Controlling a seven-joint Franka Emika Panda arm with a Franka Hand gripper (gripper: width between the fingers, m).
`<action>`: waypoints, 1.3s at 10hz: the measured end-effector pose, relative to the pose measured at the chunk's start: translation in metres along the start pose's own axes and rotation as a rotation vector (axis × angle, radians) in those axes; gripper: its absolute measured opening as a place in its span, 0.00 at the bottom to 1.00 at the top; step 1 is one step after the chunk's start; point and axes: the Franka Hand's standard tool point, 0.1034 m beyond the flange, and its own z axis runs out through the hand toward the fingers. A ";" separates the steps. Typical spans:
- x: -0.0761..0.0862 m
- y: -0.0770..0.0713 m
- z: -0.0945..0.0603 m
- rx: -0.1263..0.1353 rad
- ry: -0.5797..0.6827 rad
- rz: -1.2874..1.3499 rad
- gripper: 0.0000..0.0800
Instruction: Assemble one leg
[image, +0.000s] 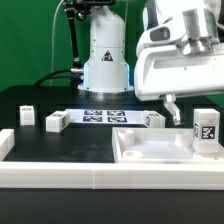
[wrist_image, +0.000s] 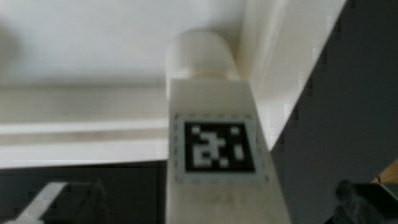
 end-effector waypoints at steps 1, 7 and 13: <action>-0.001 0.000 0.001 0.000 -0.001 0.000 0.81; 0.008 0.002 0.006 0.043 -0.450 0.039 0.81; 0.010 0.005 0.010 0.035 -0.453 0.068 0.36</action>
Offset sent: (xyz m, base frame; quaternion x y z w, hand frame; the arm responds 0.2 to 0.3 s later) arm 0.0220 -0.0148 -0.0035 -0.0438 -0.2013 0.0051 0.9785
